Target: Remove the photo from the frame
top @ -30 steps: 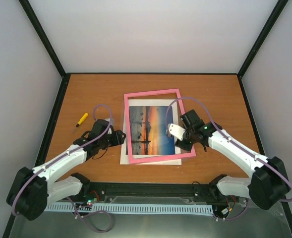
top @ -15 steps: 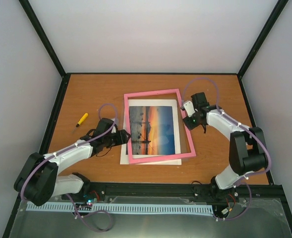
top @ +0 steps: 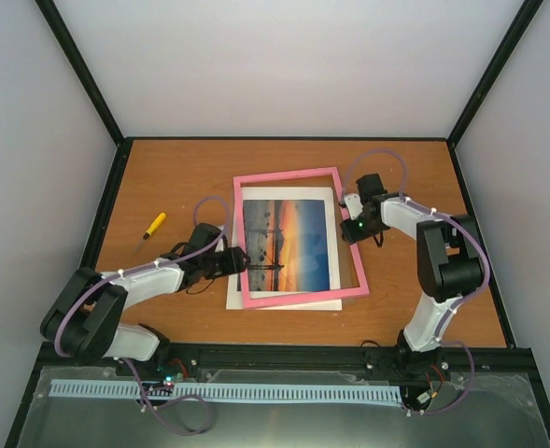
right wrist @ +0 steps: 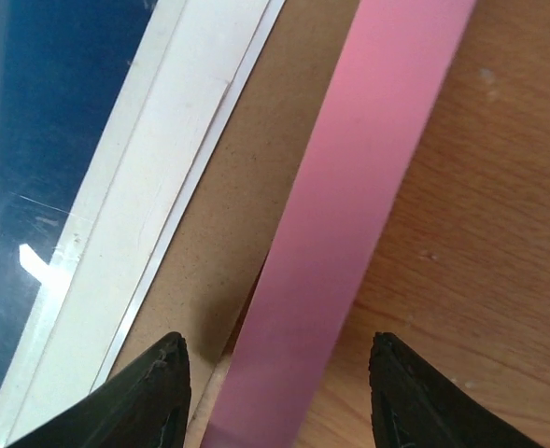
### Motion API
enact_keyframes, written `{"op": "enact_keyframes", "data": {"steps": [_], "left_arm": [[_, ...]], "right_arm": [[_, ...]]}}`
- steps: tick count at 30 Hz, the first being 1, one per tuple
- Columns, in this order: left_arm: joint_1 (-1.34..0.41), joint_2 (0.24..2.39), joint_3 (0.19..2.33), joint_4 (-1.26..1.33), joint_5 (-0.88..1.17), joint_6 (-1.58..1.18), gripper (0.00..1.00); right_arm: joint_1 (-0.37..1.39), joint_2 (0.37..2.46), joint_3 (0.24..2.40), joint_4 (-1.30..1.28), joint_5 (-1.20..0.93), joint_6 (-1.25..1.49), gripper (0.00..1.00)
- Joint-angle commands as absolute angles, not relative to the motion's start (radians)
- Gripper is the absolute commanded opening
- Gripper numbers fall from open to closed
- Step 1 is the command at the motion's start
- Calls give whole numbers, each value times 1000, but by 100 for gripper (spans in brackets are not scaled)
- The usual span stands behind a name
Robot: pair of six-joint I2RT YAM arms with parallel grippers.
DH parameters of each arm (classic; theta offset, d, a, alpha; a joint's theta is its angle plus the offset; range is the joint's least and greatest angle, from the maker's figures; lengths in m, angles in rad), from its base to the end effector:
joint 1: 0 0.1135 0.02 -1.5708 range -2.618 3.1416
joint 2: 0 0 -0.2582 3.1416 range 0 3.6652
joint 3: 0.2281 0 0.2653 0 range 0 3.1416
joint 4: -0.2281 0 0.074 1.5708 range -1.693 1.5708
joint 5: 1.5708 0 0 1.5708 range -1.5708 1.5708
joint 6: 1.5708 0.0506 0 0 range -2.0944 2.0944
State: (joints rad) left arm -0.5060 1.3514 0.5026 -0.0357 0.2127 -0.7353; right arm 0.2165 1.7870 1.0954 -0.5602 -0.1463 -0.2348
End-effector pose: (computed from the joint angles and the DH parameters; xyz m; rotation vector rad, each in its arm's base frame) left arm 0.2204 -0.1343 0.1157 -0.1987 2.5923 -0.7654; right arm 0.3418 0.0827 0.1293 -0.6621 2.7359 0.2021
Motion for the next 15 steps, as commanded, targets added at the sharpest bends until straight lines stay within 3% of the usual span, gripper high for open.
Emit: {"op": "enact_keyframes", "data": {"steps": [1,7,15], "left_arm": [[-514,1388,540,34,253,-750,66],[-518,1418,554,60,287,-748,64],[-523,1376,565,40,290,-727,64]], "right_arm": [[213,1827,1110,-561,-178,-197,49],[211,1836,1100,-539,-143,-153,38],[120,1747,1108,-531,-209,-82,11]]}}
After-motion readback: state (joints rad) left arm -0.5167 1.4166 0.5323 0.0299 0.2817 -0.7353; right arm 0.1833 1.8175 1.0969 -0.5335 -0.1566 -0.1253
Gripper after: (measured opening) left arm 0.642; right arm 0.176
